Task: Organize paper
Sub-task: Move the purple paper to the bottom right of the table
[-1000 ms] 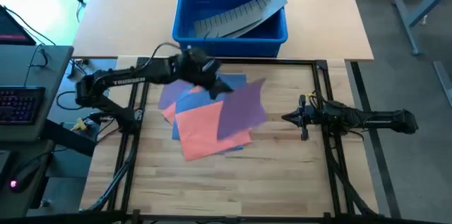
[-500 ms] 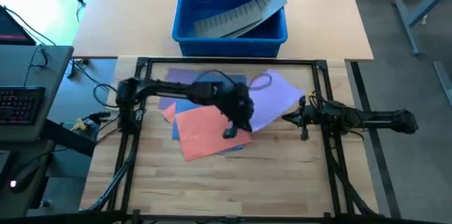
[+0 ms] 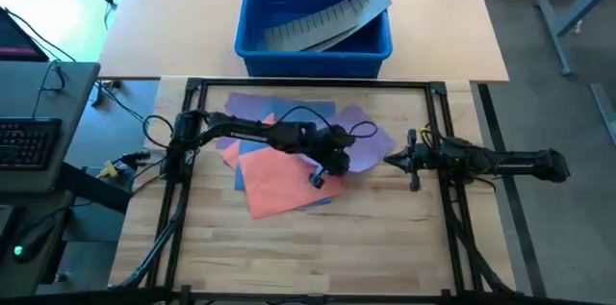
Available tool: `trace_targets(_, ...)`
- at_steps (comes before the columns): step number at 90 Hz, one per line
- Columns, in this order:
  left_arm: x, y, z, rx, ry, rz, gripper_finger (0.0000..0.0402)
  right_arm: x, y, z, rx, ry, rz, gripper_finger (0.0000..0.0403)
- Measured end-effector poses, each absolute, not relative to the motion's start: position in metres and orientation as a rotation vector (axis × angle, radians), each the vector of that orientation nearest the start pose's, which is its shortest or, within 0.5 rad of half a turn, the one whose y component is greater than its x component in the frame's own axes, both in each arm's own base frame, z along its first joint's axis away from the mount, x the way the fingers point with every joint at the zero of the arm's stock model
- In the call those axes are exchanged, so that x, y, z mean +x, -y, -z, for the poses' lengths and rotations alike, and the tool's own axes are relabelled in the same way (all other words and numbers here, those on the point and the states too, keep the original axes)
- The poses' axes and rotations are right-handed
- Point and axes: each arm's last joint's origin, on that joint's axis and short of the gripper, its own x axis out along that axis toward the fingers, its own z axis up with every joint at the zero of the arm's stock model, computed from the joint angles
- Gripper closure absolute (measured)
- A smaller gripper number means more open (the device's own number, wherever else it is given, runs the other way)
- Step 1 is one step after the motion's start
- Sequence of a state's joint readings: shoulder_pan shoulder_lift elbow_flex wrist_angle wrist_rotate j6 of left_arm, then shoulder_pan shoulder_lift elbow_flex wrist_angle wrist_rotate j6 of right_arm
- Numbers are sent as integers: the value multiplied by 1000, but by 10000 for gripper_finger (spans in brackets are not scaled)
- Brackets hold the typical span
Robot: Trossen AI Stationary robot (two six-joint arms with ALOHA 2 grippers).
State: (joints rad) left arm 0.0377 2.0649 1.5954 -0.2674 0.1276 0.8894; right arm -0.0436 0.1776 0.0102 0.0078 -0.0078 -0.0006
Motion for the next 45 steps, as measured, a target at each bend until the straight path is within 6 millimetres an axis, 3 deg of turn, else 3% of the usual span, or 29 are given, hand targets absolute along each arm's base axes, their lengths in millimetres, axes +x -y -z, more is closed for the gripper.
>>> trace_targets(12, 473, -7, -203, 913, -558, 433, 401, 107, 4, -153, 4, -160, 36, 402)
trace_targets(24, 479, 14, -196, 1082, -451, 525, 401, 107, 4, -153, 4, -159, 35, 402)
trace_targets(45, 477, 37, -195, 1085, -421, 602, 401, 107, 4, -153, 3, -159, 35, 402)
